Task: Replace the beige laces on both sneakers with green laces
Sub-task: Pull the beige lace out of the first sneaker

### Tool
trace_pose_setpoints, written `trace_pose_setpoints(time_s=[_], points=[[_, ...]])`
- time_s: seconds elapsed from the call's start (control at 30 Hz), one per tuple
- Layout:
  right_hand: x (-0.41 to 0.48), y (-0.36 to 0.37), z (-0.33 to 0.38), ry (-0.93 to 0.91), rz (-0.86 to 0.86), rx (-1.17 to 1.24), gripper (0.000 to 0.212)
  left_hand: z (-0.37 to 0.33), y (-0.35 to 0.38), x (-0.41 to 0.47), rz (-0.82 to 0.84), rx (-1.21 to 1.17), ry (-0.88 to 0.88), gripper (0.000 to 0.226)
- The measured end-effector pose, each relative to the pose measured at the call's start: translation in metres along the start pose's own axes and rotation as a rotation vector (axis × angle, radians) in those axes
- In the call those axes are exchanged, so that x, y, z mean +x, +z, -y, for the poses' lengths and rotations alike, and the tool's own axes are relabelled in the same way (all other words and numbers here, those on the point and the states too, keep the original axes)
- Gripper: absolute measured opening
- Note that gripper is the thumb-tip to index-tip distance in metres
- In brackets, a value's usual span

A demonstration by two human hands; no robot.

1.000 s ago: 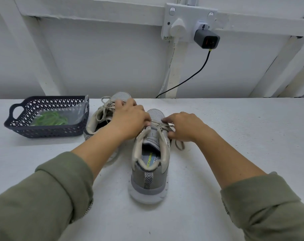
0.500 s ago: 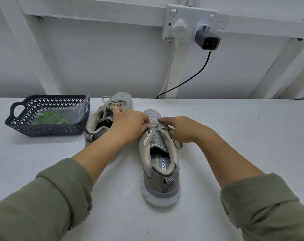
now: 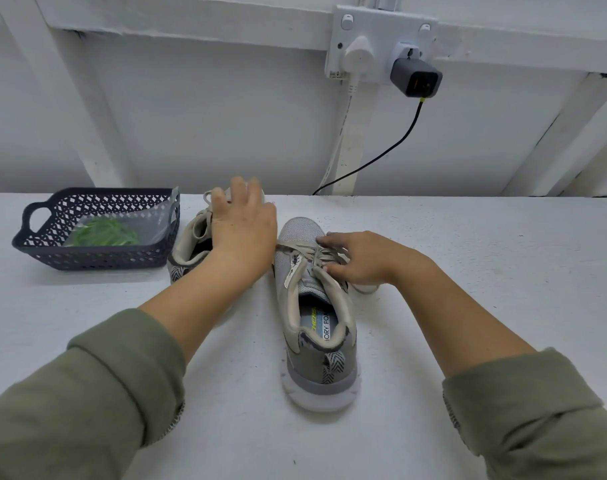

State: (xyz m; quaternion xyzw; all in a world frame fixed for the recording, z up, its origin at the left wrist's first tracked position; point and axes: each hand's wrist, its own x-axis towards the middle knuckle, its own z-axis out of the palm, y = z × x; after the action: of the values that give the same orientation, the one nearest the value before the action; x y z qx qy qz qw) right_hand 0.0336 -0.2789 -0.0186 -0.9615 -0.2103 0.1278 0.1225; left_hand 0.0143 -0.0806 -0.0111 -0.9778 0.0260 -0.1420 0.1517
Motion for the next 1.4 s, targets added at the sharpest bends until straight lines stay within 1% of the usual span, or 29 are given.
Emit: trace_pose_setpoints(time_s=[0.03,0.1,0.13,0.27,0.43,0.5,0.53,0.57,0.6,0.63,0.7,0.73,0.77,0.8,0.83,0.87,0.93,0.97,1.0,1.07,1.13,1.17,1.2,1.23,1.27,1.3,1.33,1.37,1.4], points=[[0.001,0.001,-0.001,0.001,-0.001,-0.006,0.062,-0.003,0.000,0.001,-0.010,-0.084,0.074,0.037],[0.003,0.002,-0.001,0.006,0.002,-0.009,0.063,-0.007,0.000,0.003,-0.006,-0.257,0.211,0.028],[0.004,0.003,-0.001,0.009,0.004,-0.008,0.063,-0.007,0.000,0.005,0.008,-0.289,0.249,0.024],[0.004,0.006,-0.003,0.020,-0.005,0.007,0.063,-0.009,0.005,0.008,0.050,-0.240,0.298,0.023],[0.002,0.006,-0.003,0.019,-0.018,0.006,0.063,-0.006,0.008,0.011,0.028,-0.173,0.371,0.022],[0.002,0.004,-0.002,0.015,-0.016,0.002,0.063,-0.005,0.010,0.011,-0.009,-0.151,0.387,0.021],[0.001,0.003,-0.002,0.012,-0.014,0.002,0.063,-0.004,0.012,0.010,-0.057,-0.155,0.396,0.019],[0.002,0.002,-0.002,0.013,-0.012,0.005,0.063,-0.003,0.015,0.009,-0.114,-0.152,0.383,0.015],[0.002,0.002,-0.002,0.016,-0.011,0.008,0.064,-0.002,0.015,0.008,-0.168,-0.129,0.333,0.011],[0.002,0.002,-0.003,0.023,-0.010,0.012,0.064,0.000,0.012,0.007,-0.210,-0.082,0.237,0.009],[0.003,0.000,-0.004,0.032,-0.011,0.003,0.064,0.007,0.005,0.006,-0.256,0.002,-0.018,0.015],[0.003,0.000,-0.004,0.035,-0.013,-0.002,0.064,0.009,0.001,0.006,-0.248,0.032,-0.112,0.019],[0.004,-0.001,-0.004,0.038,-0.012,-0.003,0.064,0.010,0.002,0.007,-0.173,0.055,-0.182,0.025],[0.004,-0.001,-0.004,0.039,-0.010,-0.005,0.064,0.009,0.003,0.008,-0.088,0.084,-0.216,0.030],[0.005,-0.002,-0.004,0.040,-0.007,-0.008,0.064,0.009,0.003,0.008,-0.027,0.096,-0.199,0.033],[0.005,-0.002,-0.003,0.040,-0.004,-0.013,0.064,0.008,0.003,0.009,-0.015,0.066,-0.125,0.034],[0.005,-0.002,-0.003,0.043,-0.002,-0.014,0.065,0.005,0.004,0.010,-0.045,-0.127,0.130,0.033],[0.006,-0.001,-0.004,0.046,-0.002,-0.007,0.064,0.004,0.004,0.011,-0.033,-0.212,0.242,0.030],[0.006,-0.001,-0.004,0.048,-0.004,0.000,0.064,0.003,0.006,0.012,-0.012,-0.249,0.309,0.027],[0.006,-0.001,-0.004,0.048,-0.003,0.009,0.064,0.001,0.008,0.015,0.006,-0.219,0.357,0.023],[0.005,0.000,-0.004,0.047,-0.004,0.022,0.064,0.000,0.015,0.014,-0.064,-0.195,0.377,0.018],[0.004,0.000,-0.004,0.048,-0.005,0.030,0.064,0.001,0.017,0.014,-0.133,-0.178,0.368,0.014],[0.004,0.000,-0.005,0.050,-0.006,0.037,0.064,0.002,0.017,0.013,-0.196,-0.138,0.303,0.010],[0.004,0.001,-0.005,0.051,-0.005,0.041,0.064,0.004,0.015,0.012,-0.245,-0.096,0.178,0.010],[0.004,0.001,-0.006,0.052,-0.005,0.042,0.064,0.007,0.011,0.010,-0.256,-0.061,0.022,0.014],[0.004,0.001,-0.006,0.051,-0.003,0.040,0.064,0.008,0.008,0.009,-0.209,-0.028,-0.127,0.020],[0.004,0.001,-0.006,0.050,-0.003,0.033,0.064,0.008,0.007,0.008,-0.130,0.002,-0.236,0.026],[0.004,0.001,-0.005,0.050,-0.003,0.026,0.064,0.007,0.008,0.008,-0.071,0.035,-0.277,0.032],[0.004,0.000,-0.004,0.051,-0.001,0.020,0.064,0.007,0.009,0.008,-0.061,0.033,-0.239,0.037]])
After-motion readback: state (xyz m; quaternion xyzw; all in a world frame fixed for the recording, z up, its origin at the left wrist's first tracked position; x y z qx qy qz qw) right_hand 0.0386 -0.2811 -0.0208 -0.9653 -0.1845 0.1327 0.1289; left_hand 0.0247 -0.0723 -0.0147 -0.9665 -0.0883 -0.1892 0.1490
